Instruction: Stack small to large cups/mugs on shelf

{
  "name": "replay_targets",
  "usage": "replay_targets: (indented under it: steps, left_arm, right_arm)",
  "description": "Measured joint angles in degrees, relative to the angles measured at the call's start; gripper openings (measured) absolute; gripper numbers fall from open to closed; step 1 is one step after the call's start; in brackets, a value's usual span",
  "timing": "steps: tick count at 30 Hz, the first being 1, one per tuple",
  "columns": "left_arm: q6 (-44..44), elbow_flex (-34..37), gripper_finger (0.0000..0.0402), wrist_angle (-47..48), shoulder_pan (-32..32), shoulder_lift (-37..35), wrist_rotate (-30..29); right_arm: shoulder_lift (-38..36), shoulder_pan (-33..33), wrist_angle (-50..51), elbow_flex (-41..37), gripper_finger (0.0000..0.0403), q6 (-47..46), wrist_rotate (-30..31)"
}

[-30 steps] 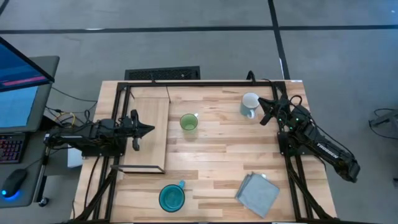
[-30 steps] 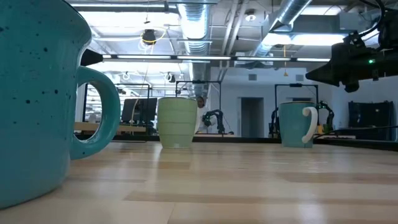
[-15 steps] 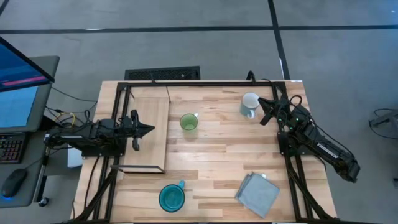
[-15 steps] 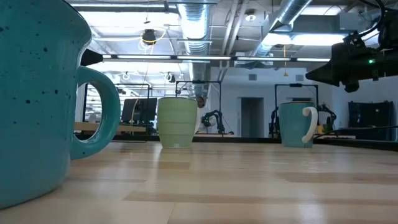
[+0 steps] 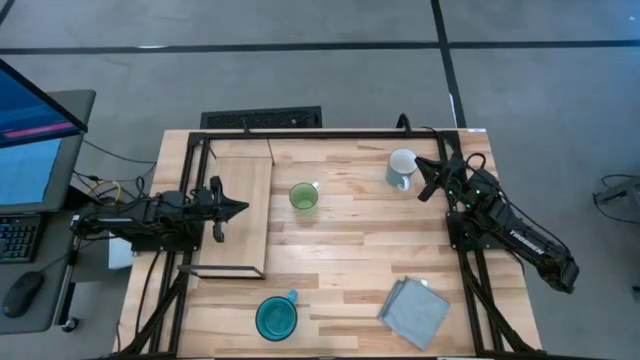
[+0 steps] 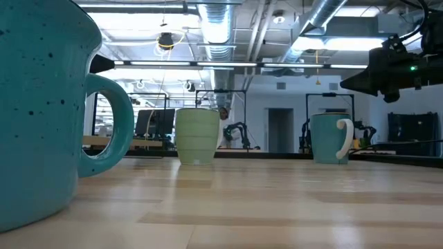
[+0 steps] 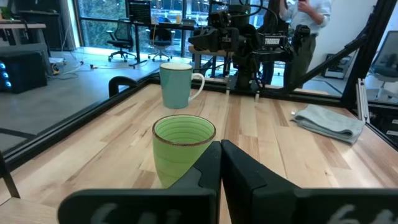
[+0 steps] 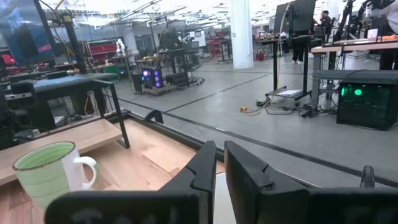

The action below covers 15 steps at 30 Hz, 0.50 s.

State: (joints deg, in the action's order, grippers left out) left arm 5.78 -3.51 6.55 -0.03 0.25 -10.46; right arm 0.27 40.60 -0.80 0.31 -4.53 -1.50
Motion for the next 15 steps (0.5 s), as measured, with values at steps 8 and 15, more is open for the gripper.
replay_targets:
  steps: [8, 15]
  left_arm:
    - [0.19, 0.01, 0.0, 0.0, 0.01, 0.0, 0.01]
    - [5.3, 0.01, 0.0, -0.03, 0.0, 0.0, 0.0]
  right_arm:
    - [-0.01, 0.0, 0.0, 0.01, 0.0056, -0.01, 0.0]
    - [-0.02, 0.02, 0.0, -0.01, 0.0056, -0.01, 0.0]
